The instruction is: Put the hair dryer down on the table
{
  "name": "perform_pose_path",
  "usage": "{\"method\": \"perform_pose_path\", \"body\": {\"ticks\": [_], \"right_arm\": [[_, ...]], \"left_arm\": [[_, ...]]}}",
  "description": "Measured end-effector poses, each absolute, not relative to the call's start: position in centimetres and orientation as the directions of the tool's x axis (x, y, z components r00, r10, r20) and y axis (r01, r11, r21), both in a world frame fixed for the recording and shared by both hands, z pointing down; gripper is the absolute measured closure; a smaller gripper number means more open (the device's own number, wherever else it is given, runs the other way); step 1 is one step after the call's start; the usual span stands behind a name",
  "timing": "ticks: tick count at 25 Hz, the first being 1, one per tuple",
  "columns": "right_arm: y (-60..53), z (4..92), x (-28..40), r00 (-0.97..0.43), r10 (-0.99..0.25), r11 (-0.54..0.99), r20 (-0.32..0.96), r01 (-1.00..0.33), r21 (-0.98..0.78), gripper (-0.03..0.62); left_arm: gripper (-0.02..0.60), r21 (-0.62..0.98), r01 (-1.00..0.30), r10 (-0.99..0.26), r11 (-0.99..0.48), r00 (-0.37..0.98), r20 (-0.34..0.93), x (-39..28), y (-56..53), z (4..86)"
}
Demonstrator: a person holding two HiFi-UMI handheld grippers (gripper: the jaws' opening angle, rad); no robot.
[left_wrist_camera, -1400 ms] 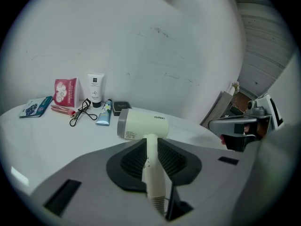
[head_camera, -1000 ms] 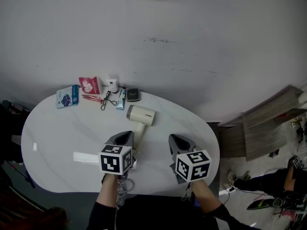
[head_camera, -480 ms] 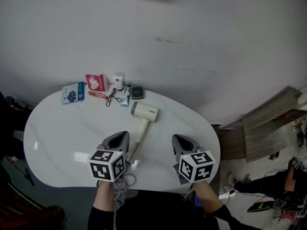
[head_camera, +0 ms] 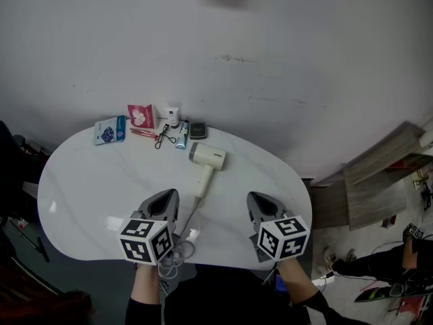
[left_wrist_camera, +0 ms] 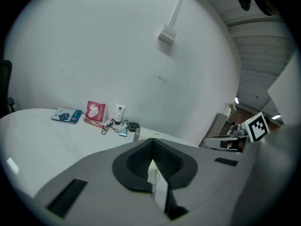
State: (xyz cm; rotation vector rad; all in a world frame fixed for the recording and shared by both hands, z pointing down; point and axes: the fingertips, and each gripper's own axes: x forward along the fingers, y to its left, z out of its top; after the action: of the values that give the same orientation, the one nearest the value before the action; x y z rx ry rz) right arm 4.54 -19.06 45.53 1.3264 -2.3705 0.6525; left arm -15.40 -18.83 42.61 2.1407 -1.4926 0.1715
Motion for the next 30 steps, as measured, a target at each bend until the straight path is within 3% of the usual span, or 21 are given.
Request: {"method": "perform_pose_path", "body": {"ticks": [30], "right_arm": [[-14.7, 43.4, 2.3, -0.519, -0.727, 0.482, 0.449, -0.852, -0.205, 0.594]], "left_arm": [[0.572, 0.374, -0.897, -0.873, -0.235, 0.364, 0.324, -19.5, -12.7, 40.3]]}}
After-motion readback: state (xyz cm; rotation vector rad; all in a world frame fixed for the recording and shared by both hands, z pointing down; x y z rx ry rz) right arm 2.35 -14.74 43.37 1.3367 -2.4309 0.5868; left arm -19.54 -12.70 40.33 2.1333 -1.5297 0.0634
